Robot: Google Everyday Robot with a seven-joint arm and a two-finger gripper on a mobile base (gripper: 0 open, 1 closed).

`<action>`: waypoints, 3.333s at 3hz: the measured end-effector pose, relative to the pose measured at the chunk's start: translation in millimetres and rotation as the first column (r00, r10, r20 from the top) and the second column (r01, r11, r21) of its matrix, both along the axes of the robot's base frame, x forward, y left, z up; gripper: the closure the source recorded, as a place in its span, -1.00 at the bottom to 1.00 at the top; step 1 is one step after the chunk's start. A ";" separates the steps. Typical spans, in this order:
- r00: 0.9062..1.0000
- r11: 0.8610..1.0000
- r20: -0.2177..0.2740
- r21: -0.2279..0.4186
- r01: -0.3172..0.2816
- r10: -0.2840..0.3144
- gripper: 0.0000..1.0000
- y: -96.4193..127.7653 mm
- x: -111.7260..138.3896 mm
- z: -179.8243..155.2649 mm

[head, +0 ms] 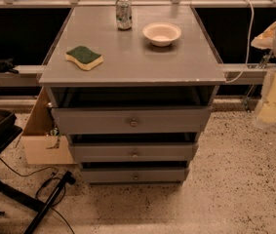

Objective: Open top drawer

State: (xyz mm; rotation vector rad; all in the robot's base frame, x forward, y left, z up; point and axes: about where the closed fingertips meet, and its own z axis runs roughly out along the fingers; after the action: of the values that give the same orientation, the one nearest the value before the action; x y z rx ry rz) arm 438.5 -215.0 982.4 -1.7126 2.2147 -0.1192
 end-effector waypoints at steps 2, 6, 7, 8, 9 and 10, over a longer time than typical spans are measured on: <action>1.000 1.000 0.003 -0.004 -0.007 0.007 -1.00 6.0 0.9 -7.5; 0.989 0.982 0.033 -0.134 -0.136 0.142 -1.00 110.0 60.5 -187.2; 0.990 0.977 0.029 -0.166 -0.134 0.141 -1.00 115.3 62.8 -197.8; 0.986 0.956 0.033 -0.251 -0.151 0.164 -1.00 124.5 87.5 -231.5; 0.983 0.943 0.031 -0.287 -0.166 0.183 -1.00 126.9 114.0 -256.9; 0.981 0.956 0.015 -0.229 -0.182 0.191 -1.00 126.4 154.7 -291.1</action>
Offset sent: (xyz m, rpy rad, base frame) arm 0.0127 0.0808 -0.1081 -0.0590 -0.0155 0.0983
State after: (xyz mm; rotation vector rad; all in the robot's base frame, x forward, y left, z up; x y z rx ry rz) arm 593.2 -88.6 691.3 -2.0133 2.0655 -0.3677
